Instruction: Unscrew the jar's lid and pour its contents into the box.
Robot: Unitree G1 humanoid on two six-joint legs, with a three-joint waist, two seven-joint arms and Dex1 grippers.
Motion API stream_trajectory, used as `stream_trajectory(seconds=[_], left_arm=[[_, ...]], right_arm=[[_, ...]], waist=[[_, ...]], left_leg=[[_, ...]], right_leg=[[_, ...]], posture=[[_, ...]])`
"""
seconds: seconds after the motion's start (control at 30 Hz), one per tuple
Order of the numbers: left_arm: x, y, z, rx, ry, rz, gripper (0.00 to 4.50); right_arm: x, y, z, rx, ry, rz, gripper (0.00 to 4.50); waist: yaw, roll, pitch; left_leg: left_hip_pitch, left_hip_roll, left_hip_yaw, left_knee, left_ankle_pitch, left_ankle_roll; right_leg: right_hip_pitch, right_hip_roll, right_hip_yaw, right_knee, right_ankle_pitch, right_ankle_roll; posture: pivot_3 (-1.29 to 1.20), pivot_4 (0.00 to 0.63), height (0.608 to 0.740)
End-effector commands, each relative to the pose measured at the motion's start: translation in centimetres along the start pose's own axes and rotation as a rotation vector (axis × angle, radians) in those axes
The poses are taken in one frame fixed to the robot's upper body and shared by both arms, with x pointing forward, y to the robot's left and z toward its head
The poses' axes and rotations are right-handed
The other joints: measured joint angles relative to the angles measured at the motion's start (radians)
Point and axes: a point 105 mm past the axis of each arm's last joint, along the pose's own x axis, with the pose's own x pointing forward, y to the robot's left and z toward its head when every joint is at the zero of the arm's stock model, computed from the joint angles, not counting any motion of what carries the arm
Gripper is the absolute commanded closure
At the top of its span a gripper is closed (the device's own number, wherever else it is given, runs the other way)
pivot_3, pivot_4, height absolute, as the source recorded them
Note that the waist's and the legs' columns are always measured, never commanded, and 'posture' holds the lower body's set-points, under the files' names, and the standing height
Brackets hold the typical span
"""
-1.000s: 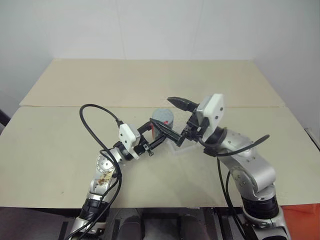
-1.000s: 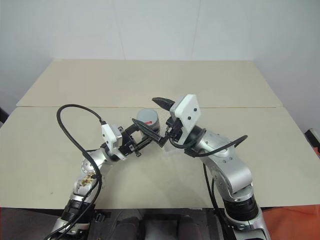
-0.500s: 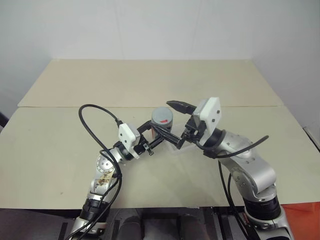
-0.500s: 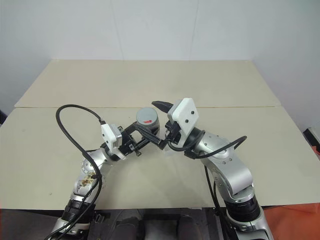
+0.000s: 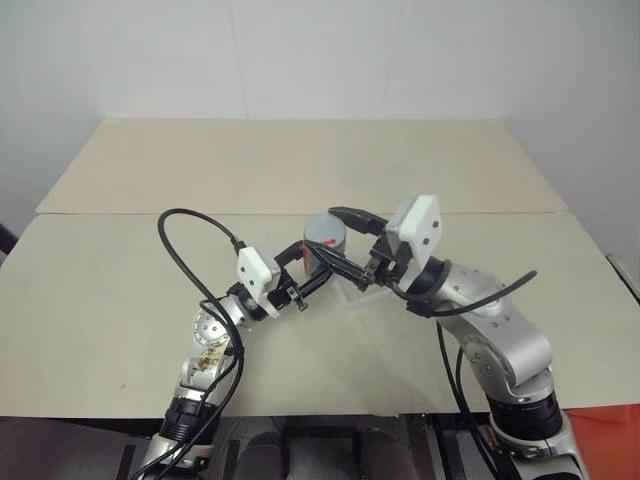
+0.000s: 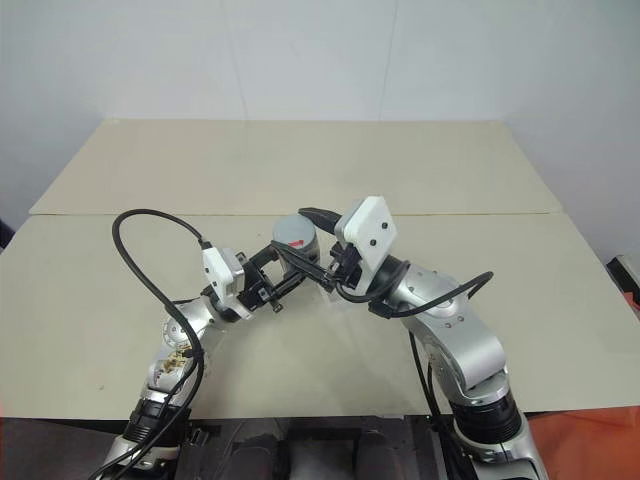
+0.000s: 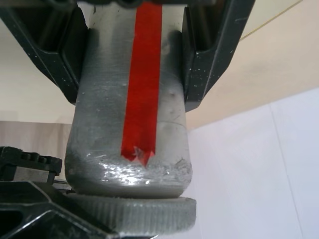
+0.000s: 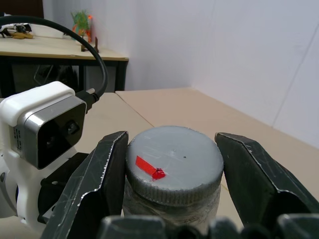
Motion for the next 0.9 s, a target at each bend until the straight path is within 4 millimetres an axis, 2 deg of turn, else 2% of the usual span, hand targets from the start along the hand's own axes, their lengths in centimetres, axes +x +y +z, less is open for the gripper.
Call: stream_trajectory(seconds=[0.03,0.2,0.33,0.53,0.67,0.9], left_arm=[[0.3,-0.9,1.3,-0.015,-0.043,-0.084,2.5],[0.2,-2.1,1.5,-0.066,-0.032,-0.198,2.5],[1.0,-2.9,1.8,-0.089,-0.048,-0.267,2.5],[1.3,-3.1,2.0,-0.095,-0.063,-0.29,2.5],[1.3,-3.3,2.0,-0.096,-0.063,-0.295,2.5],[1.1,-3.4,1.9,-0.095,-0.059,-0.291,2.5]], right_arm=[[-0.6,0.2,1.2,-0.001,-0.034,0.123,1.76],[-1.5,0.2,1.7,0.022,-0.039,0.355,1.76],[-1.9,-0.4,1.2,-0.017,0.007,0.599,1.76],[-1.7,-1.4,1.2,-0.032,0.024,0.926,1.76],[-1.0,-1.7,0.9,-0.03,0.05,1.002,1.76],[0.0,-2.5,0.2,-0.077,0.057,1.017,1.76]], waist=[[0.0,0.0,0.0],[0.0,0.0,0.0],[-0.002,0.0,0.0],[-0.004,0.0,0.0],[-0.002,0.0,0.0],[0.0,0.0,0.0]], left_leg=[[0.0,0.0,0.0,0.0,0.0,0.0],[0.0,0.0,0.0,0.0,0.0,0.0],[0.001,0.0,0.001,0.0,0.0,0.0],[0.001,0.001,0.006,0.0,0.0,0.0],[0.001,0.001,0.006,0.0,0.0,0.0],[0.0,0.001,0.004,0.0,0.0,0.0]], right_leg=[[0.0,0.0,0.0,0.0,0.0,0.0],[0.001,0.0,0.0,0.0,0.0,0.0],[0.001,0.0,0.0,0.0,0.0,0.0],[0.001,0.001,0.0,-0.001,0.0,0.0],[0.0,0.001,0.0,0.0,0.0,0.0],[0.0,0.0,0.0,0.0,0.0,0.0]], posture=[[0.0,0.15,0.74],[0.0,0.15,0.74],[0.0,0.15,0.74],[0.0,0.15,0.74],[0.0,0.15,0.74],[0.0,0.15,0.74]])
